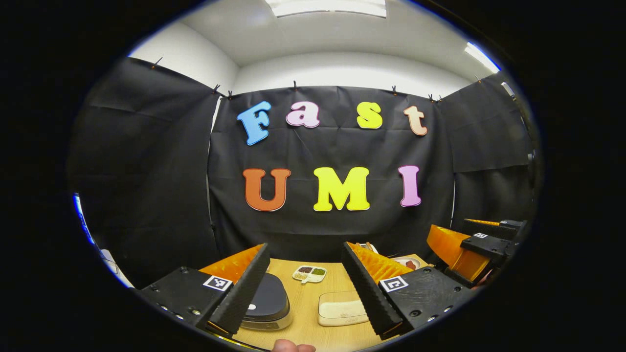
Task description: Close the left gripper, press the button to open the rice cooker; take a wooden spoon from the chopstick holder with the right hand, scoop a spoonful of rice and pour it into the rice cooker, then put the wooden spoon back into the chopstick holder.
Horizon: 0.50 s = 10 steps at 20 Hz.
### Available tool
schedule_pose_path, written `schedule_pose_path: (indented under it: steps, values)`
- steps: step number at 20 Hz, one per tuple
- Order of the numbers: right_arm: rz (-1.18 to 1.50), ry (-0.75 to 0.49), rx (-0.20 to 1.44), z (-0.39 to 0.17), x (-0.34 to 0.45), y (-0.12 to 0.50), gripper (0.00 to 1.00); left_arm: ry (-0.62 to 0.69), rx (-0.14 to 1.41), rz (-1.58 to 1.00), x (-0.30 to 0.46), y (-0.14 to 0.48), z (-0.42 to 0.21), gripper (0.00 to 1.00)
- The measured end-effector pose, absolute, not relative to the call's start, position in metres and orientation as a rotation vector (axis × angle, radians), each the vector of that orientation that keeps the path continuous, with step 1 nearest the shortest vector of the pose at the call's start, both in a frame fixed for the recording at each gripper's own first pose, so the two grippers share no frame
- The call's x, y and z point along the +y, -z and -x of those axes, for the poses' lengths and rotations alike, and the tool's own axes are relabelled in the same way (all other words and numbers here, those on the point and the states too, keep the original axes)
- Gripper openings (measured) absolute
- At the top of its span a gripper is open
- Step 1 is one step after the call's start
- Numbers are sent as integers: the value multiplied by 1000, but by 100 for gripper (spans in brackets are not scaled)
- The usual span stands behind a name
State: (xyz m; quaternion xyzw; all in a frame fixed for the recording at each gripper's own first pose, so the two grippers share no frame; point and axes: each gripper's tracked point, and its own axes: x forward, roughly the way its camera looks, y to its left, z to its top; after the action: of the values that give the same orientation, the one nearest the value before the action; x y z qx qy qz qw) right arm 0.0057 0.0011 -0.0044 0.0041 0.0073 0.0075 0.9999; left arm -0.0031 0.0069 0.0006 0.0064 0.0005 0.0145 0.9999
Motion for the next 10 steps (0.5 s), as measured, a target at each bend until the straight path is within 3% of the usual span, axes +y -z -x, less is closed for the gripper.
schedule_pose_path:
  steps: [10]
  values:
    - [7, -10, 8, -12, -2, 5, 100, -25, -5, -19, 6, 0, -3, 94]
